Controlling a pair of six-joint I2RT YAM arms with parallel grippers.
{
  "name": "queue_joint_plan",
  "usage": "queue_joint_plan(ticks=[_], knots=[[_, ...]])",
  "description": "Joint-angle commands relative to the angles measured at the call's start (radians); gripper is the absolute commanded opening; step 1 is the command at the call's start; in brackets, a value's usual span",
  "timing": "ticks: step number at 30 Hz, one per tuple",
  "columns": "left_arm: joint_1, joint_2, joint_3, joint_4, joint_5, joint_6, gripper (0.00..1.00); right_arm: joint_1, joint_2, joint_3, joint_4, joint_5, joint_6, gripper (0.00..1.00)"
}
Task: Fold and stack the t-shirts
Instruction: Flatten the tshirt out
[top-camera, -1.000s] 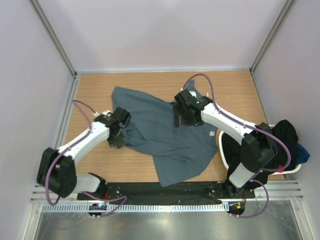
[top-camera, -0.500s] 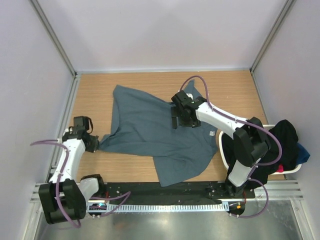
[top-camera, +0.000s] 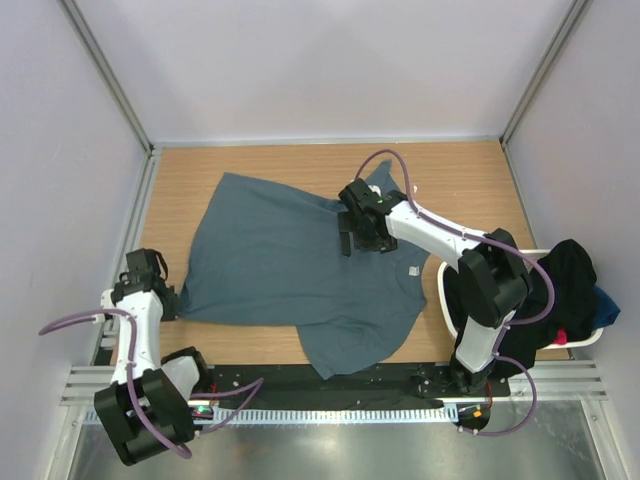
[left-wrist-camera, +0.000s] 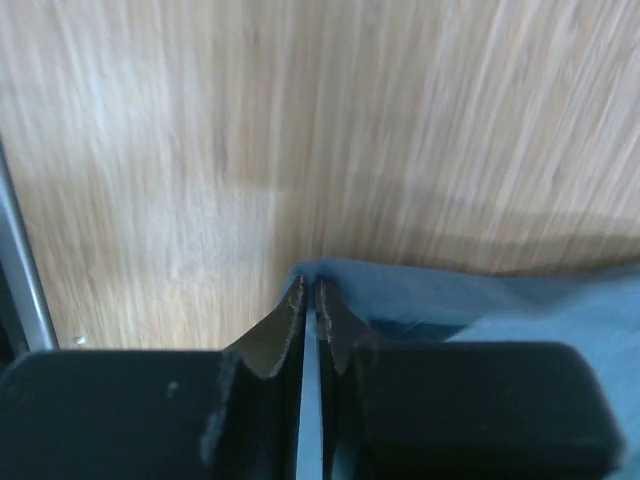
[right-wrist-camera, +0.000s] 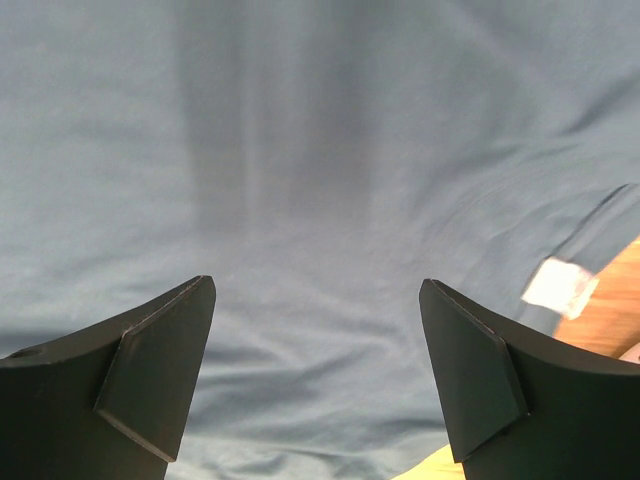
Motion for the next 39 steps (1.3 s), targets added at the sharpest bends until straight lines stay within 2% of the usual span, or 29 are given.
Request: queue_joint_plan(ticks=[1, 2, 3, 6, 9, 13, 14, 17, 18, 20, 21, 24, 27, 31, 36, 39], knots=[[0.037, -0.007, 0.020, -0.020, -0.118, -0.027, 0.10, -0.002, 0.002, 0.052, 0.006, 0.024, -0.029, 0.90], [0.039, 0.001, 0.029, -0.020, -0.118, -0.021, 0.19, -0.002, 0.003, 0.055, 0.006, 0.020, -0.030, 0.90], [0.037, 0.010, 0.038, -0.018, -0.106, -0.001, 0.35, -0.005, 0.005, 0.059, 0.008, 0.020, -0.030, 0.90], [0.037, 0.027, 0.076, -0.018, -0.101, 0.037, 0.75, -0.020, 0.007, 0.081, 0.017, 0.017, -0.035, 0.90], [0.037, 0.014, 0.150, -0.028, -0.124, 0.120, 0.84, -0.048, 0.010, 0.124, 0.026, 0.019, -0.036, 0.91], [0.017, -0.004, 0.329, 0.010, -0.144, 0.264, 0.85, -0.129, 0.017, 0.190, 0.054, 0.007, -0.035, 0.92], [0.000, -0.009, 0.357, 0.035, -0.141, 0.346, 0.85, -0.153, 0.017, 0.201, 0.071, -0.001, -0.033, 0.92], [-0.118, 0.016, 0.422, 0.203, -0.086, 0.506, 0.86, -0.236, 0.040, 0.222, 0.156, -0.001, -0.030, 0.92], [-0.208, 0.054, 0.431, 0.254, -0.077, 0.541, 0.86, -0.267, 0.055, 0.234, 0.172, -0.001, -0.036, 0.92], [-0.315, 0.131, 0.475, 0.363, -0.059, 0.604, 0.87, -0.282, 0.120, 0.291, 0.203, 0.002, -0.059, 0.92], [-0.418, 0.171, 0.500, 0.386, -0.046, 0.667, 0.87, -0.287, 0.144, 0.317, 0.206, 0.001, -0.065, 0.92], [-0.551, 0.434, 0.637, 0.457, -0.031, 0.759, 0.86, -0.295, 0.243, 0.403, 0.203, -0.027, -0.046, 0.92], [-0.618, 0.577, 0.710, 0.491, 0.007, 0.815, 0.85, -0.296, 0.275, 0.396, 0.270, -0.097, 0.043, 0.91], [-0.641, 0.795, 0.820, 0.512, 0.070, 0.832, 0.85, -0.296, 0.302, 0.336, 0.390, -0.121, 0.166, 0.91], [-0.644, 0.906, 0.854, 0.496, 0.064, 0.803, 0.83, -0.298, 0.356, 0.334, 0.413, -0.073, 0.247, 0.89], [-0.644, 0.933, 0.841, 0.468, 0.043, 0.781, 0.83, -0.298, 0.382, 0.360, 0.401, -0.067, 0.261, 0.80]])
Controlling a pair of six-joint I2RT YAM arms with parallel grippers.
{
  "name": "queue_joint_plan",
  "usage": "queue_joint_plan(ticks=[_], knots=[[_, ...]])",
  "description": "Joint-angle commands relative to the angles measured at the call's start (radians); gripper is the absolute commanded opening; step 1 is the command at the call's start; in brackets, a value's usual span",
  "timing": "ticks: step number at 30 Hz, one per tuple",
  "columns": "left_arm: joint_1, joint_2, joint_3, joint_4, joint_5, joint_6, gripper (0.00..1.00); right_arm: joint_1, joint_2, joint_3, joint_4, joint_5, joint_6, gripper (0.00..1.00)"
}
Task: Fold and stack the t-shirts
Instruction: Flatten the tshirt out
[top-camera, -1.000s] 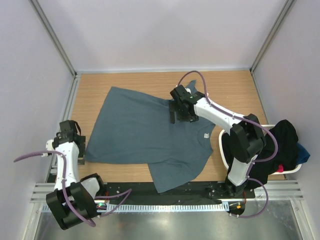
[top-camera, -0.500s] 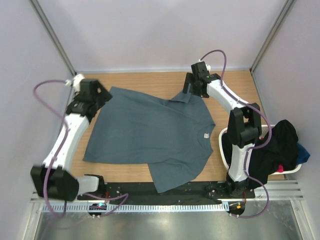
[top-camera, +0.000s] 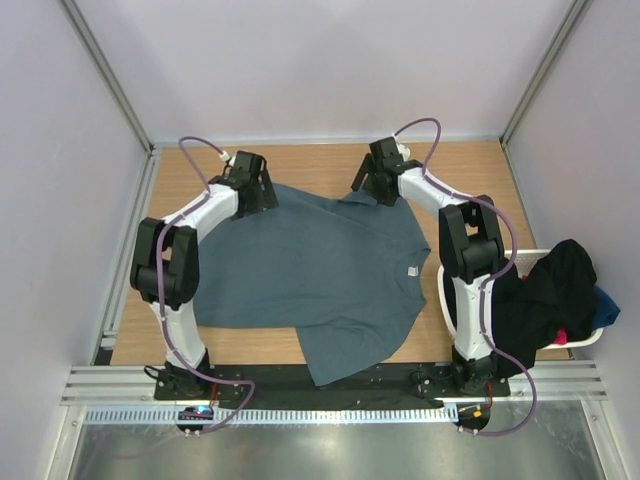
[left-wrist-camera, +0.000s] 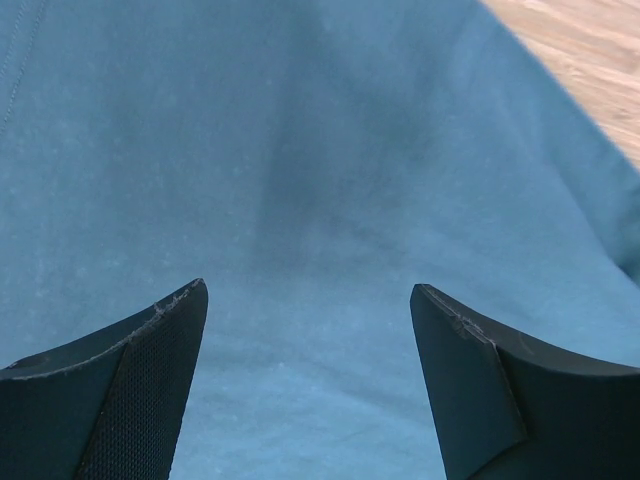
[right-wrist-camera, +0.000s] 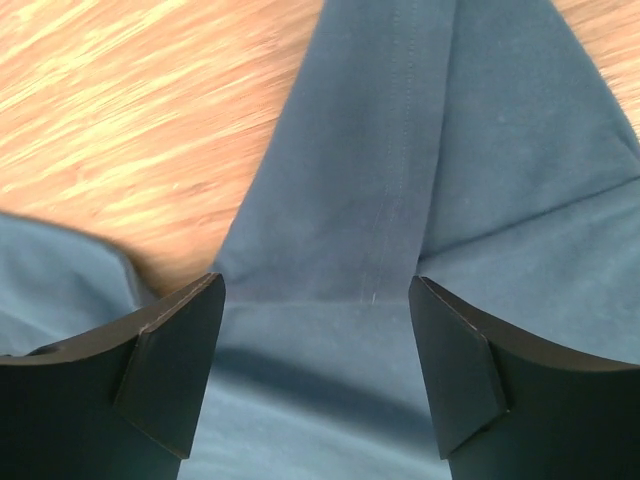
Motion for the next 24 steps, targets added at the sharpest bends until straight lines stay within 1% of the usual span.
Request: queue_joint_plan(ticks=[1, 3, 5, 7, 9, 11, 14, 15, 16, 18, 19, 20, 21, 24], knots=[[0.004, 0.002, 0.029, -0.005, -0.020, -0.009, 0.83, -0.003, 0.038, 0.042, 0.018, 0.030, 0.066, 0.78], [0.004, 0.011, 0.017, -0.025, -0.033, -0.021, 0.83, -0.001, 0.046, 0.044, 0.012, 0.037, 0.071, 0.72], [0.004, 0.012, 0.010, -0.037, -0.048, -0.035, 0.83, -0.001, 0.046, 0.027, 0.006, 0.046, 0.075, 0.71], [0.004, 0.023, 0.012, -0.078, -0.102, -0.061, 0.82, -0.001, 0.037, 0.011, 0.001, 0.071, 0.069, 0.71], [0.004, 0.037, 0.015, -0.126, -0.166, -0.090, 0.78, -0.001, 0.028, -0.007, -0.002, 0.094, 0.063, 0.71], [0.005, 0.058, 0.013, -0.154, -0.191, -0.111, 0.74, -0.001, 0.022, -0.018, -0.004, 0.115, 0.054, 0.69], [0.007, 0.081, -0.003, -0.177, -0.189, -0.156, 0.64, -0.001, 0.028, -0.021, 0.015, 0.112, 0.052, 0.59], [0.007, 0.085, -0.019, -0.177, -0.185, -0.166, 0.59, -0.001, 0.035, -0.019, 0.019, 0.106, 0.052, 0.58], [0.007, 0.086, -0.025, -0.177, -0.180, -0.185, 0.57, -0.003, 0.040, -0.016, 0.025, 0.102, 0.054, 0.56], [0.007, 0.083, -0.048, -0.171, -0.180, -0.194, 0.54, -0.001, 0.054, -0.006, 0.033, 0.085, 0.058, 0.48], [0.007, 0.082, -0.054, -0.169, -0.191, -0.199, 0.53, -0.001, 0.058, -0.002, 0.039, 0.080, 0.058, 0.42], [0.007, 0.074, -0.059, -0.169, -0.197, -0.206, 0.52, -0.001, 0.060, 0.005, 0.039, 0.082, 0.061, 0.32], [0.008, 0.069, -0.071, -0.167, -0.202, -0.208, 0.49, -0.001, 0.063, 0.010, 0.041, 0.086, 0.061, 0.28], [0.013, 0.040, -0.106, -0.171, -0.209, -0.232, 0.47, -0.001, 0.064, 0.042, 0.039, 0.095, 0.054, 0.24]])
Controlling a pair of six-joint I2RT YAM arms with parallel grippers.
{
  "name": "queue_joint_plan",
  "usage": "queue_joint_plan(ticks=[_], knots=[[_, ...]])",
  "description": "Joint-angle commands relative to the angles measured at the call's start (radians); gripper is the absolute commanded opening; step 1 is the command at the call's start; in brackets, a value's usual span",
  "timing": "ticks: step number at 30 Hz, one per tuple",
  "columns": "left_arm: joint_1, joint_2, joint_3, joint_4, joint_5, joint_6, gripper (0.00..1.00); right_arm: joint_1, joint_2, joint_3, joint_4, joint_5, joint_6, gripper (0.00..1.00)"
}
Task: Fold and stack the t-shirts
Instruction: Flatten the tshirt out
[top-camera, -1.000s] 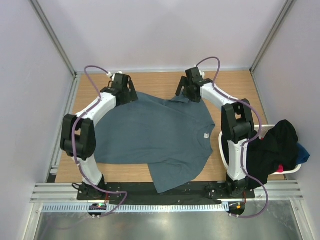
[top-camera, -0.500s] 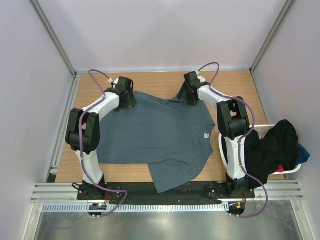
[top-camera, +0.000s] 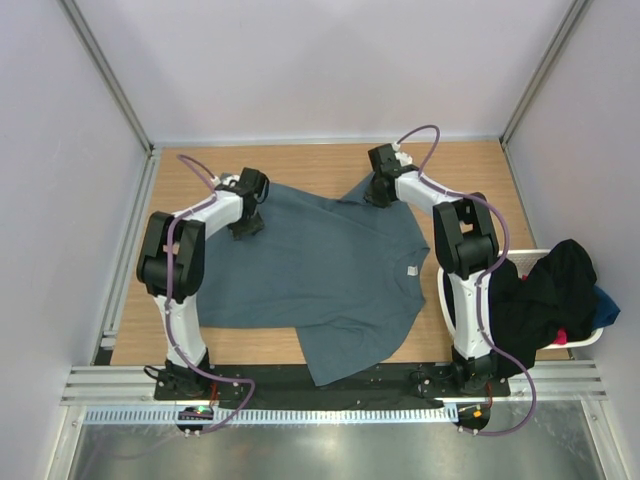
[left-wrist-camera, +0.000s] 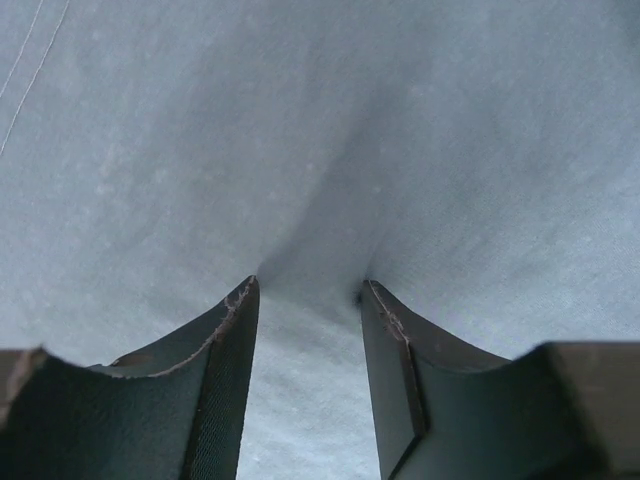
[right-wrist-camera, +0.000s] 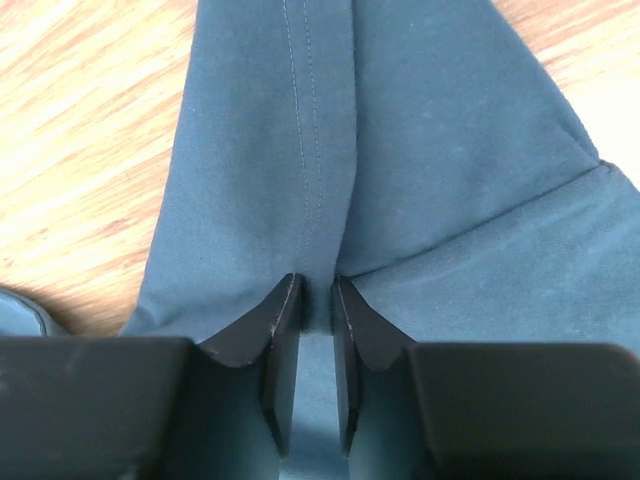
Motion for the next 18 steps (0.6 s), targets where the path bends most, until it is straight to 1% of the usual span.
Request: queue_joint_plan(ticks=[1, 7, 11, 13, 18], knots=[[0.012, -0.048, -0.062, -0.030, -0.047, -0.049, 0.46, 0.002, 0.005, 0.064, 0.039, 0.027, -0.004, 0.24], [0.012, -0.110, -0.169, -0.028, -0.059, -0.141, 0.45, 0.004, 0.040, 0.160, 0.069, -0.005, -0.027, 0.22], [0.012, -0.150, -0.240, -0.027, -0.044, -0.200, 0.46, 0.017, 0.106, 0.269, 0.126, -0.083, -0.046, 0.21], [0.010, -0.166, -0.272, -0.028, -0.056, -0.226, 0.46, 0.031, 0.166, 0.321, 0.160, -0.111, -0.059, 0.19], [0.010, -0.206, -0.314, -0.033, -0.061, -0.259, 0.46, 0.103, 0.299, 0.534, 0.241, -0.159, -0.109, 0.09]])
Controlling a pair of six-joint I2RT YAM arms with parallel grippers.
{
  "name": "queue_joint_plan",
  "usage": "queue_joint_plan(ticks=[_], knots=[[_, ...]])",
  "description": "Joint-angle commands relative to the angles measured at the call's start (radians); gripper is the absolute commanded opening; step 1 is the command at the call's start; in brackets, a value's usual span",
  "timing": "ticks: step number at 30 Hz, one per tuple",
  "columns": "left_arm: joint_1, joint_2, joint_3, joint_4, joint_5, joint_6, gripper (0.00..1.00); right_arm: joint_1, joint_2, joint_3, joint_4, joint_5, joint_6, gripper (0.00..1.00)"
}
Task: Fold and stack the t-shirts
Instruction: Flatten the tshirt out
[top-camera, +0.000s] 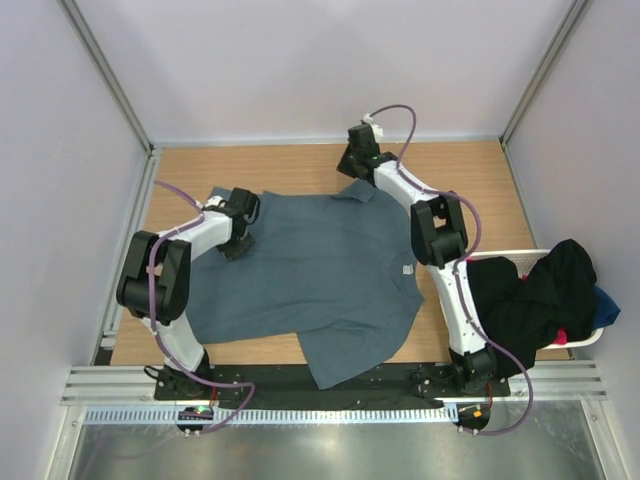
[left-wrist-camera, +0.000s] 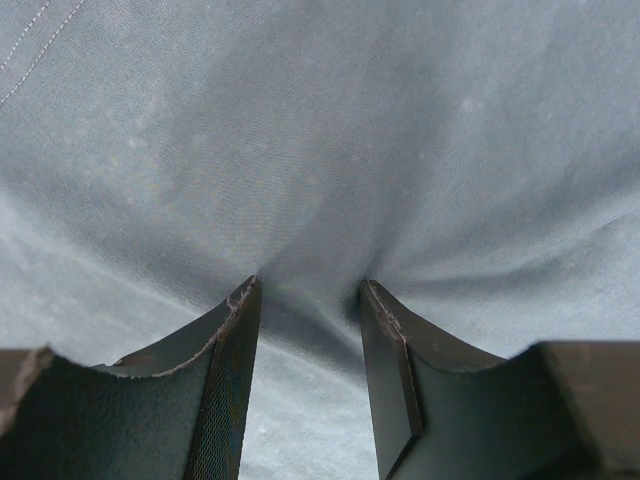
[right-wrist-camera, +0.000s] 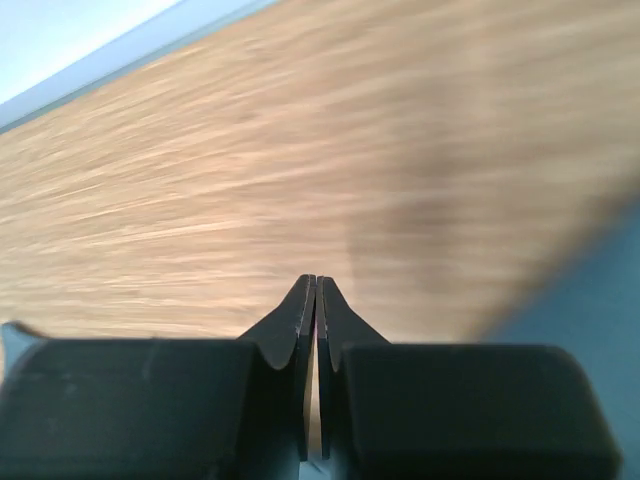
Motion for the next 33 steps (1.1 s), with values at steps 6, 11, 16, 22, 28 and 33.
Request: queue_joint_plan(ticks=[6, 11, 16, 22, 28, 33], knots=[[0.006, -0.019, -0.027, -0.076, -0.056, -0.018, 0.47, 0.092, 0.158, 0.384, 0.006, -0.095, -0.058, 0.32], [0.006, -0.037, 0.070, -0.109, -0.081, 0.075, 0.55, 0.088, -0.103, 0.123, -0.043, 0.099, -0.138, 0.62], [0.006, -0.074, 0.214, -0.112, -0.133, 0.204, 0.73, 0.072, -0.241, 0.013, -0.184, 0.174, -0.140, 0.65], [0.079, -0.014, 0.283, -0.019, -0.089, 0.263, 0.80, 0.039, -0.351, -0.239, -0.137, 0.205, -0.075, 0.64], [0.172, 0.165, 0.449, -0.002, -0.012, 0.267, 0.68, -0.009, -0.339, -0.334, -0.111, 0.180, -0.034, 0.61], [0.204, 0.283, 0.512, -0.008, 0.021, 0.244, 0.56, -0.020, -0.307, -0.348, -0.089, 0.160, -0.006, 0.57]])
